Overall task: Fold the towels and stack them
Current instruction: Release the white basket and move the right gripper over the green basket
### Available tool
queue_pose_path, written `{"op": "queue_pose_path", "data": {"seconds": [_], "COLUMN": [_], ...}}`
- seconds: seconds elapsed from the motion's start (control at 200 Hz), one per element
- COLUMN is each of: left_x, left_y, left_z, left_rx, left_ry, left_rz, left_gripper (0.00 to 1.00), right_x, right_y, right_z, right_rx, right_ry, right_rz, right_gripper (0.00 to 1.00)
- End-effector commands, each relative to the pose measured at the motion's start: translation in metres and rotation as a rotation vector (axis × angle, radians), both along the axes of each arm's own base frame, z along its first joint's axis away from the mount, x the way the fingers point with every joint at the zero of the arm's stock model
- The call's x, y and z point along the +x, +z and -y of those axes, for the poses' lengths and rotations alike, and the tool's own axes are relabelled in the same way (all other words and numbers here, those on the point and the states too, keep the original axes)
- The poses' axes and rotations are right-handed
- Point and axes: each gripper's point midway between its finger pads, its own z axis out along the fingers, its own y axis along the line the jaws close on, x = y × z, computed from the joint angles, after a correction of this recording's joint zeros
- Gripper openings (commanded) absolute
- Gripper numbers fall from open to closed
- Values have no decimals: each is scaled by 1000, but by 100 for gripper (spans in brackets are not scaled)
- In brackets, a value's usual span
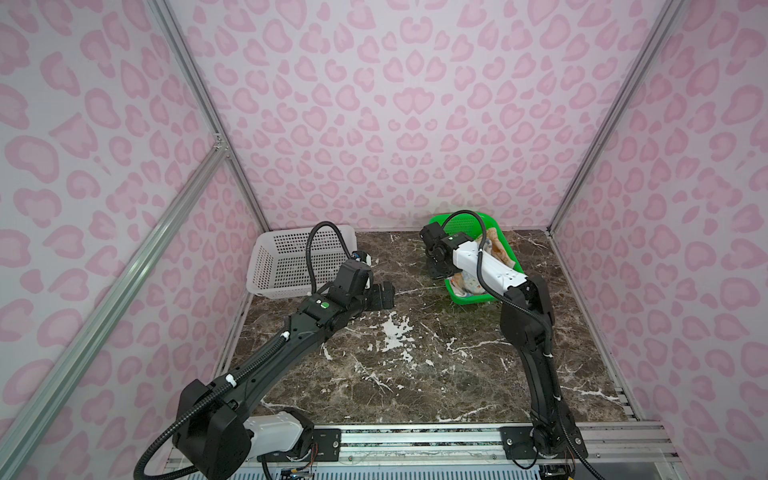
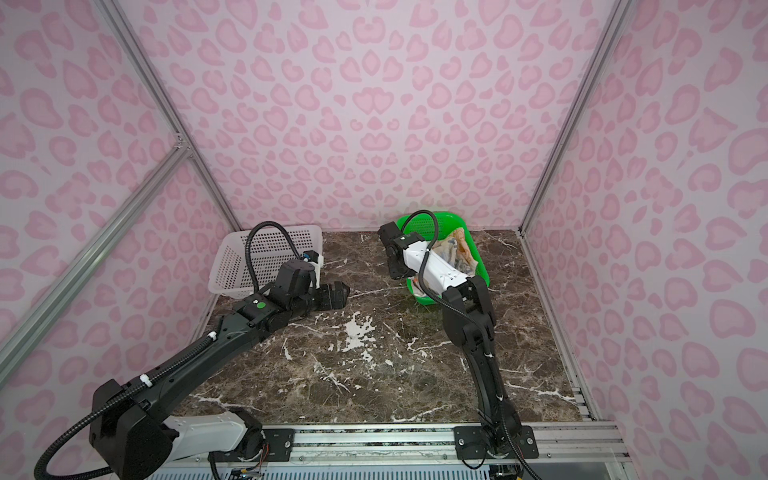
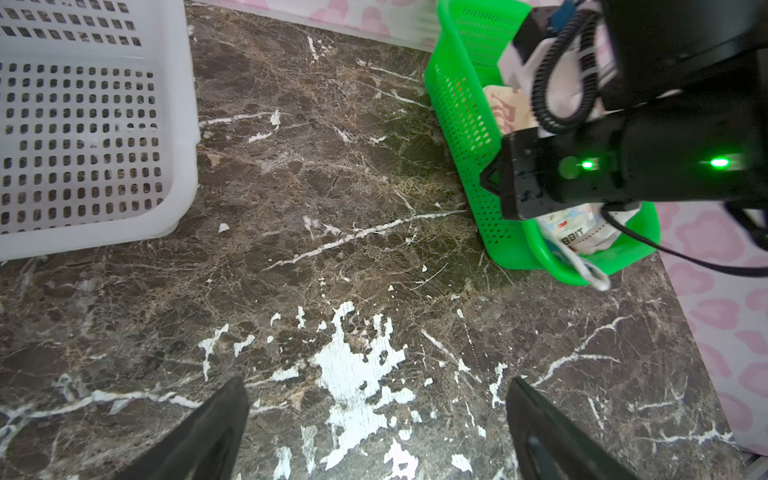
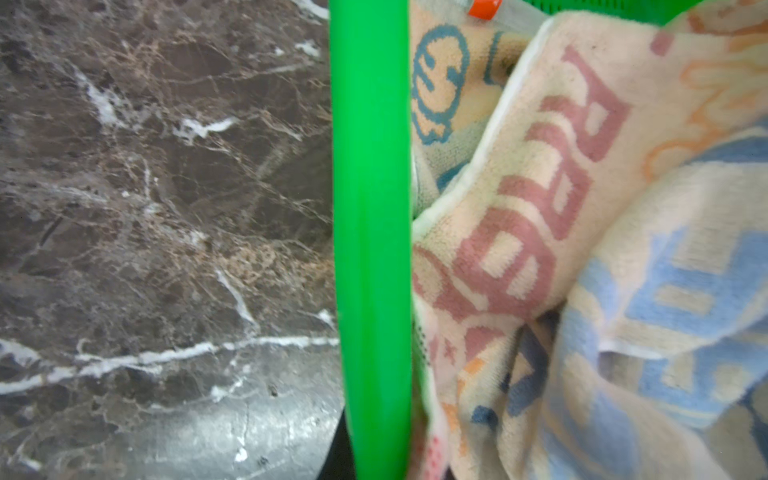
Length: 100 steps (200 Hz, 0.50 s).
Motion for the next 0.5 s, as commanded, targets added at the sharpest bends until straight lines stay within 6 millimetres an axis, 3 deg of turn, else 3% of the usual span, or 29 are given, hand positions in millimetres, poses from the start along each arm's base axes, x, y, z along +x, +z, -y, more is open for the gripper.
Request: {"op": "queue_pose_path", "data": {"seconds": [0.0,0.235,0.355,0.495], "left_x": [6,11,13,14], "left_y": [7,11,10,7], "left_z": [7,34,47,63], "left_rx": [-13,-9,-1,-2], "left_ry": [-2,-52,-72,-100], "left_rz": [21,22,18,2], "left_gripper": [98,98,98,98], "right_x": [-11,-40,-43,-34], "right_y": [6,-9,-5,1], "right_z": [27,106,142,168], "right_rx": [-5,-136,-276,-300], "right_ry": [-104,-144,-144,-149], "right_rz": [24,0,13,21], "right_gripper": [1,0,0,0]}}
